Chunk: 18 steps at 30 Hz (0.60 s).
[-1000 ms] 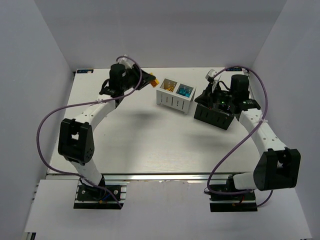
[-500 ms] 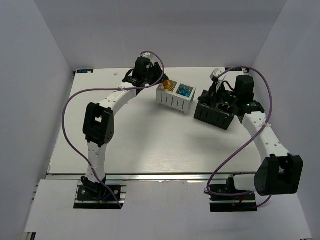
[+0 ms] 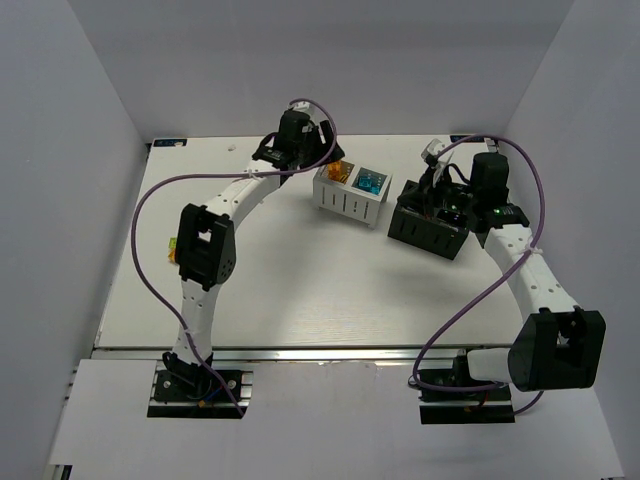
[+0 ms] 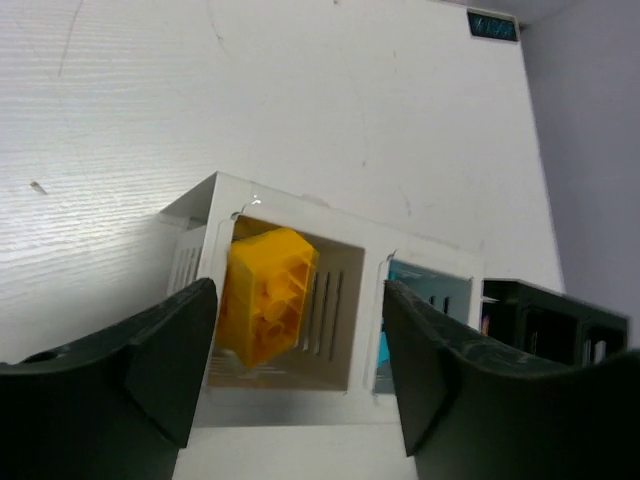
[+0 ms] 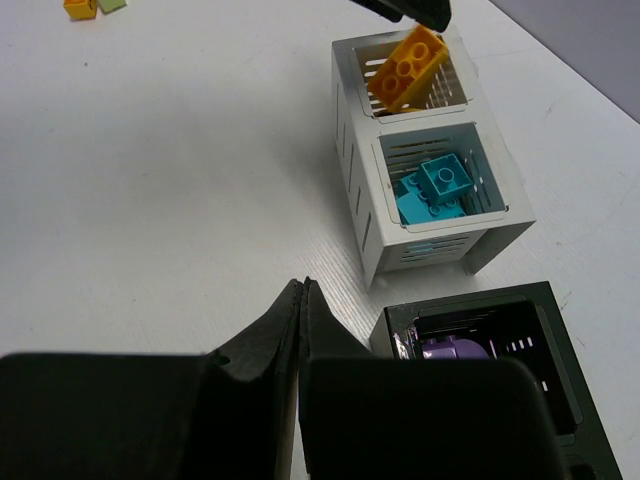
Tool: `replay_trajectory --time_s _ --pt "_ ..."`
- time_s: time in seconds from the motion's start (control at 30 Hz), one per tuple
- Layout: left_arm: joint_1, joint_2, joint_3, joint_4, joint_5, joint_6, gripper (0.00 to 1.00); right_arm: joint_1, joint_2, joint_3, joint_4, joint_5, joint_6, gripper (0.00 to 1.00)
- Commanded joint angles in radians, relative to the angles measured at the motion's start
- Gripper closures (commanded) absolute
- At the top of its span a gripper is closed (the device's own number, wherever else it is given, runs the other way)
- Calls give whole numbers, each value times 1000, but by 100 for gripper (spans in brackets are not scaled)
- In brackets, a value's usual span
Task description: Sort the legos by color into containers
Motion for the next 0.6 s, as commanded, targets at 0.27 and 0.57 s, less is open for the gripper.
replay_trajectory --time_s 0.27,0.57 --pt "-7 -46 116 -42 -62 40 2 -5 -19 10 12 -20 -31 87" --pt "25 -493 -368 39 -321 100 2 -5 -58 -85 87 -102 -101 11"
